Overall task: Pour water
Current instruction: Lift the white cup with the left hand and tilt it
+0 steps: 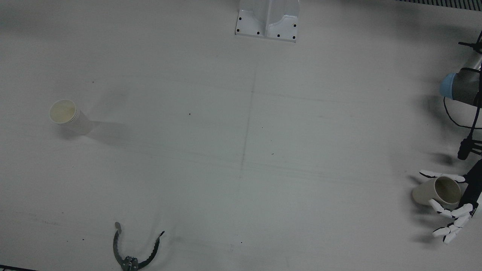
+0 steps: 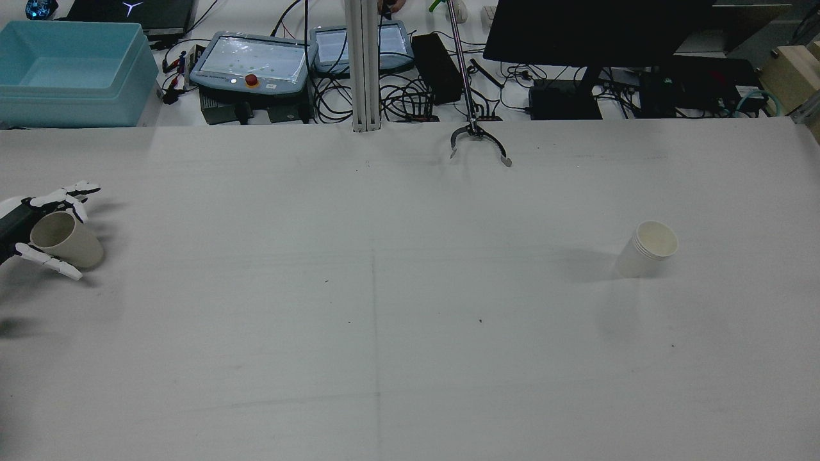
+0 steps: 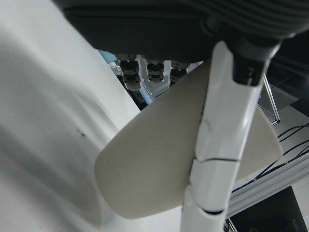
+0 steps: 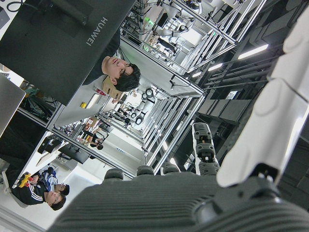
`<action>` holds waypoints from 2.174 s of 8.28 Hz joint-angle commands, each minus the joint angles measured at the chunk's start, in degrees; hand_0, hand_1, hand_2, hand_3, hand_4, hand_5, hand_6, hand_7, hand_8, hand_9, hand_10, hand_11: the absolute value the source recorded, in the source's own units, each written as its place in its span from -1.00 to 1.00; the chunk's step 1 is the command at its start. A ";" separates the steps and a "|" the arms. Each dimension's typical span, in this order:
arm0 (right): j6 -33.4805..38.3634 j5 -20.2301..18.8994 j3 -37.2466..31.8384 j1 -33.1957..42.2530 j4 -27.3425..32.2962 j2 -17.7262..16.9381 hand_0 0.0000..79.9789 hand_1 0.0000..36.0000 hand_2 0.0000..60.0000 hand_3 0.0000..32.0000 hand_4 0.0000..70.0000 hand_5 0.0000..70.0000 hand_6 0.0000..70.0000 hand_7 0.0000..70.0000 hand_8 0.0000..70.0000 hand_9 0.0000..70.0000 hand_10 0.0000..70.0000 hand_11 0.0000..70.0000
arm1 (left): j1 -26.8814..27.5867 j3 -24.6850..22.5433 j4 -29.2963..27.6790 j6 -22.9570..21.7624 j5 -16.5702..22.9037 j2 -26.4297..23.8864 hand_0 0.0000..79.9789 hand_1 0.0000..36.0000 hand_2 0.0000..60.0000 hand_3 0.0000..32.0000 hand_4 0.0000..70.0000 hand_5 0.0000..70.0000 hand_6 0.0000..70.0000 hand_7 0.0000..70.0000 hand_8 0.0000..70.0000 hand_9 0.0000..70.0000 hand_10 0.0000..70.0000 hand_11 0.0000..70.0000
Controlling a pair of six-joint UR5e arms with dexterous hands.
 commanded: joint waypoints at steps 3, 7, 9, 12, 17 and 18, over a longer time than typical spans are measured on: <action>0.06 -0.31 0.03 0.40 0.05 0.16 0.18 -0.42 -0.98 -0.56 -0.77 -0.72 -1.00 -0.89 -1.00 -1.00 -1.00 -1.00 | -0.27 -15.96 9.56 -3.63 -0.25 8.46 0.57 1.00 1.00 -1.00 1.00 1.00 -0.65 -0.46 -0.84 -0.76 -0.79 -0.62; 0.15 0.13 1.62 -0.57 -0.13 -0.19 0.18 -0.44 -0.98 -0.60 -0.73 -0.70 -1.00 -0.84 -1.00 -1.00 -1.00 -1.00 | -0.62 -28.09 18.60 -3.46 -0.08 8.83 0.99 1.00 1.00 -1.00 1.00 1.00 -0.62 -0.42 -0.81 -0.74 -0.76 -0.57; -3.27 0.75 -4.14 -1.00 1.53 -1.69 0.18 -0.41 -0.94 -0.75 -0.75 -0.73 -1.00 -0.91 -1.00 -1.00 -1.00 -1.00 | -0.45 -33.91 23.36 -3.11 0.10 8.13 0.99 1.00 1.00 -1.00 1.00 1.00 -0.62 -0.42 -0.81 -0.74 -0.76 -0.57; -3.28 8.44 -18.91 -9.49 15.56 -1.16 0.15 -0.45 -0.94 -0.93 -0.93 -0.83 -1.00 -1.00 -1.00 -1.00 -1.00 -0.97 | -0.53 -39.10 28.11 -3.37 0.10 7.60 0.95 1.00 1.00 -1.00 1.00 1.00 -0.61 -0.39 -0.82 -0.75 -0.77 -0.59; 8.71 43.05 -29.67 -42.07 25.45 4.81 0.16 -0.47 -0.96 -1.00 -0.89 -0.83 -1.00 -1.00 -1.00 -1.00 -1.00 -1.00 | -0.62 -40.34 33.58 -4.34 0.36 2.06 0.99 1.00 1.00 -1.00 1.00 1.00 -0.61 -0.40 -0.81 -0.74 -0.78 -0.59; 9.80 43.20 -29.68 -43.44 25.45 4.82 0.15 -0.48 -0.97 -1.00 -0.91 -0.83 -1.00 -1.00 -1.00 -1.00 -1.00 -0.99 | -0.71 -40.43 33.66 -4.60 0.36 2.06 1.00 1.00 1.00 -1.00 1.00 1.00 -0.62 -0.41 -0.82 -0.74 -0.77 -0.59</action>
